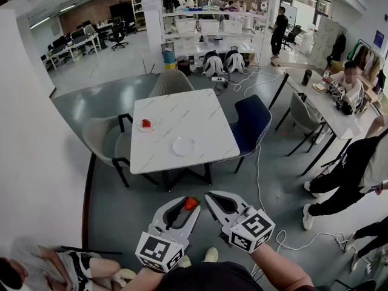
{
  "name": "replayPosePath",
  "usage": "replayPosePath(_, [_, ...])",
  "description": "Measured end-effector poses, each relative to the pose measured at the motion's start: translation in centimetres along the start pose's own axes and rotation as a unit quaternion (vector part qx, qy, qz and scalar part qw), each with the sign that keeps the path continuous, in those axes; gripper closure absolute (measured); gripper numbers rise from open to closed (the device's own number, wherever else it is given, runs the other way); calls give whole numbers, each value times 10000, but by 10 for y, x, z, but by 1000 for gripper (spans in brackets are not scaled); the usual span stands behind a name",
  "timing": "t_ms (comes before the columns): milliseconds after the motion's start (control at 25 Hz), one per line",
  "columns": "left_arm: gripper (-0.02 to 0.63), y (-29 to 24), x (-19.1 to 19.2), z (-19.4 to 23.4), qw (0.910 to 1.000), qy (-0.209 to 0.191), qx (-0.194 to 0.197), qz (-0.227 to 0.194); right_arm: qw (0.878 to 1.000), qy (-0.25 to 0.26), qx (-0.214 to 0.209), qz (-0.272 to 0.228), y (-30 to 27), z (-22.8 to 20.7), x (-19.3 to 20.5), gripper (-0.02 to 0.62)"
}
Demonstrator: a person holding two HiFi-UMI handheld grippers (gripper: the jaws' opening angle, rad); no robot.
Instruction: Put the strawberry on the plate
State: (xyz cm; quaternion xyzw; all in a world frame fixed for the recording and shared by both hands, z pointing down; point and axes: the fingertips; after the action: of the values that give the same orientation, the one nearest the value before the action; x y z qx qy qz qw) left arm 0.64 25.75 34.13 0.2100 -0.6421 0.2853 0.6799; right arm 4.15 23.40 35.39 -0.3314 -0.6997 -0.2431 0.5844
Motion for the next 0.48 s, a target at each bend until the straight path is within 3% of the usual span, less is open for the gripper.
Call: replayPosePath(480, [462,-11,-1,-5,10000,-54,-60,5,9999,-1,-100,-16,6,-9,-1,594])
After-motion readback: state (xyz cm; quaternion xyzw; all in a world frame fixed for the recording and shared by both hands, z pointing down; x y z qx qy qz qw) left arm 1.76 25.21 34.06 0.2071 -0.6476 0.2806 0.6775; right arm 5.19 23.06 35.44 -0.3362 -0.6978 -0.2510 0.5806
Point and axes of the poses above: the fingertips, and each gripper's own axes: y backward along the fingers, z to its left, x out of its underside, and after that the axes turned 1 degree about y, right-handed
